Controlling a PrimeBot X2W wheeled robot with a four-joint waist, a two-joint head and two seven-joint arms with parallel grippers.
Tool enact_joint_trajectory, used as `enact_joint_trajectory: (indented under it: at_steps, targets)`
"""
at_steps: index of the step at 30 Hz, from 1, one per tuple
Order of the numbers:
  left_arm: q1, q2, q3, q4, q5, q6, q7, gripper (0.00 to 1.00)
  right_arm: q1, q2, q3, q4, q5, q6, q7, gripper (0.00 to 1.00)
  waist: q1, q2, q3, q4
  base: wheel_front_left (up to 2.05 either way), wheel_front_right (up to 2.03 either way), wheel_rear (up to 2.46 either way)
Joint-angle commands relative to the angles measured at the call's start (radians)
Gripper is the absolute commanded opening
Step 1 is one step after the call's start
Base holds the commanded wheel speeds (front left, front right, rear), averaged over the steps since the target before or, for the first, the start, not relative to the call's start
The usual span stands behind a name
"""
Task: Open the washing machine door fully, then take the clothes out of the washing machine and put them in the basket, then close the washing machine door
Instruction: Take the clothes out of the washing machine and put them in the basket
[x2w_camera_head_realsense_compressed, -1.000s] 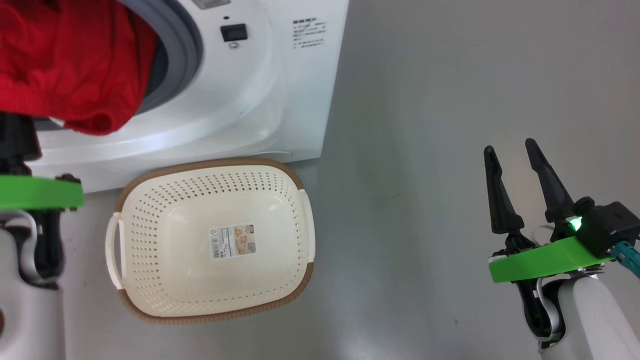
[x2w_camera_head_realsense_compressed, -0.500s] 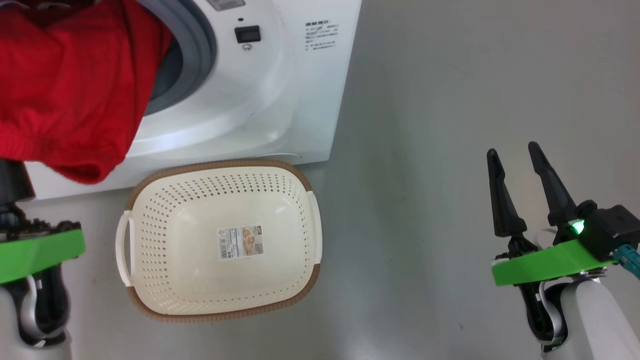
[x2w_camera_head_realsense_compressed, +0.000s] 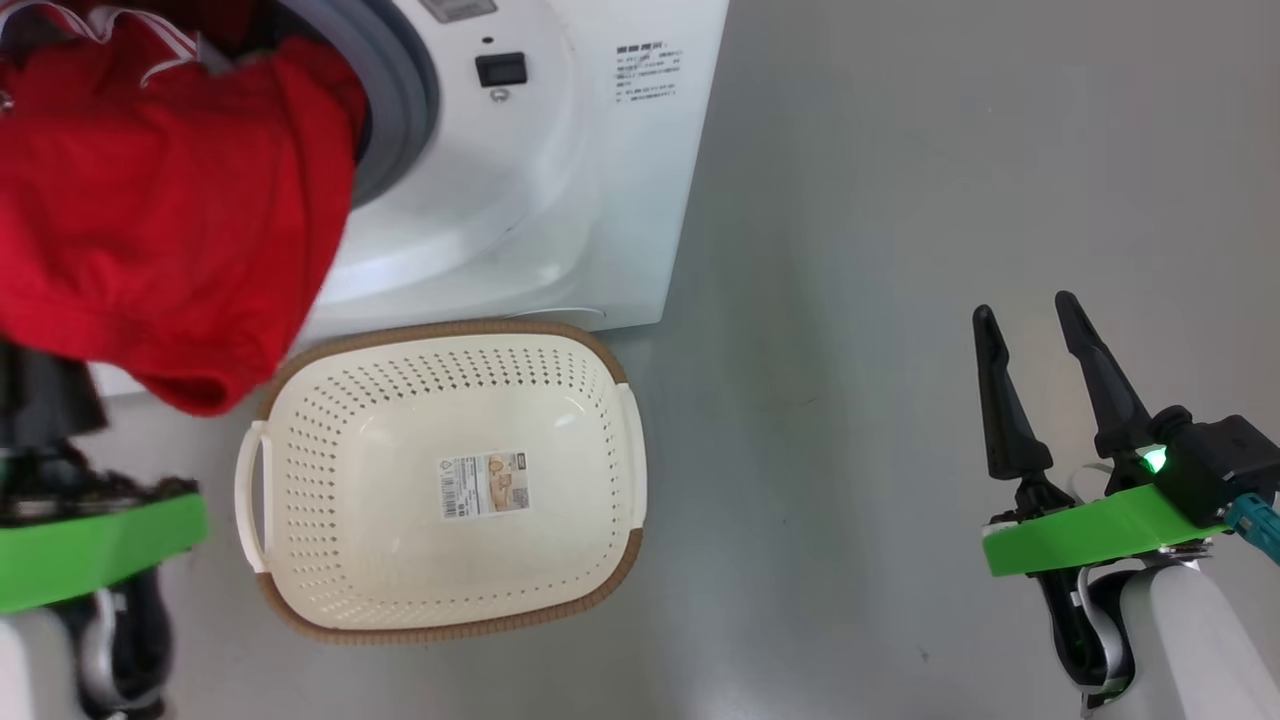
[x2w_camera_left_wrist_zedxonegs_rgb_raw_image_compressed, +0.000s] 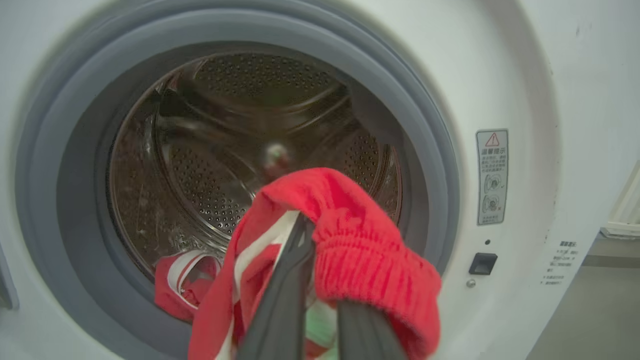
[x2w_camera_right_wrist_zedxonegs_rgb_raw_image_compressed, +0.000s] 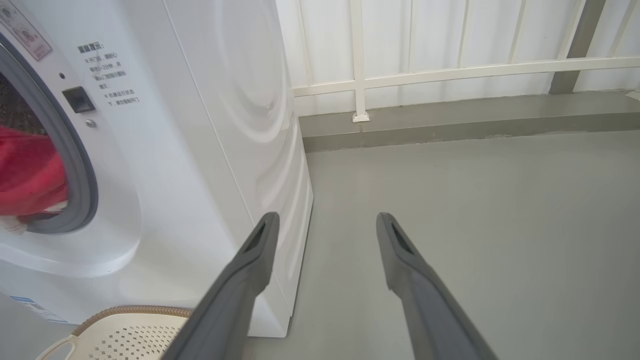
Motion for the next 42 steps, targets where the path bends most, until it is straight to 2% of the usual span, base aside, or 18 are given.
enact_joint_trajectory:
  at_steps: [1, 13, 19, 22, 28, 31, 33, 35, 38, 39, 40, 42]
  targets:
    - [0.034, 0.02, 0.012, 0.005, 0.001, -0.006, -0.005, 0.0, 0.013, -0.004, 0.025, -0.02, -0.009, 0.007, -0.006, 1.0, 0.0, 0.0, 0.002, -0.003, 0.0, 0.0, 0.0]
    - [0.024, 0.038, -0.089, 0.293, -0.015, -0.006, -0.005, 0.0, 0.001, -0.004, 0.037, -0.029, -0.001, 0.007, -0.006, 1.0, 0.0, 0.0, 0.05, -0.017, 0.0, 0.0, 0.0]
    - [-0.051, 0.068, -0.147, 0.441, -0.017, -0.006, -0.005, 0.07, -0.017, -0.004, 0.042, -0.038, 0.001, 0.007, -0.006, 1.0, 0.0, 0.0, 0.095, -0.023, 0.0, 0.0, 0.0]
    - [-0.078, 0.077, -0.175, 0.504, -0.018, -0.006, -0.005, 0.15, -0.026, -0.004, 0.044, -0.041, 0.005, 0.007, -0.006, 1.0, 0.0, 0.0, 0.116, -0.028, 0.0, 0.0, 0.0]
    - [-0.159, 0.09, -0.2, 0.631, -0.025, -0.006, -0.005, 0.07, -0.044, -0.004, 0.045, -0.049, 0.011, 0.007, -0.006, 1.0, 0.0, 0.0, 0.161, -0.034, 0.0, 0.0, 0.0]
    - [-0.192, 0.097, -0.22, 0.679, -0.027, -0.006, -0.005, 0.07, -0.053, -0.004, 0.048, -0.05, 0.015, 0.007, -0.006, 1.0, 0.0, 0.0, 0.177, -0.04, 0.0, 0.0, 0.0]
    - [-0.213, 0.102, -0.23, 0.705, -0.031, -0.006, -0.005, 0.11, -0.059, -0.004, 0.05, -0.052, 0.018, 0.007, -0.006, 1.0, 0.0, 0.0, 0.188, -0.044, 0.0, 0.0, 0.0]
    - [-0.229, 0.104, -0.242, 0.731, -0.037, -0.006, -0.005, 0.0, -0.063, -0.004, 0.049, -0.053, 0.02, 0.007, -0.006, 1.0, 0.0, 0.0, 0.196, -0.046, 0.0, 0.0, 0.0]
    - [-0.252, 0.11, -0.267, 0.791, -0.046, -0.006, -0.005, 0.0, -0.068, -0.004, 0.05, -0.054, 0.023, 0.007, -0.006, 1.0, 0.0, 0.0, 0.209, -0.052, 0.0, 0.0, 0.0]
    - [-0.258, 0.113, -0.271, 0.798, -0.049, -0.006, -0.005, 0.03, -0.07, -0.004, 0.051, -0.055, 0.023, 0.007, -0.006, 1.0, 0.0, 0.0, 0.213, -0.054, 0.0, 0.0, 0.0]
    - [-0.263, 0.115, -0.272, 0.802, -0.051, -0.006, -0.005, 0.31, -0.071, -0.004, 0.051, -0.055, 0.024, 0.007, -0.006, 1.0, 0.0, 0.0, 0.215, -0.055, 0.0, 0.0, 0.0]
    - [-0.271, 0.118, -0.272, 0.808, -0.056, -0.006, -0.005, 0.67, -0.073, -0.004, 0.049, -0.057, 0.025, 0.007, -0.006, 1.0, 0.0, 0.0, 0.219, -0.056, 0.0, 0.0, 0.0]
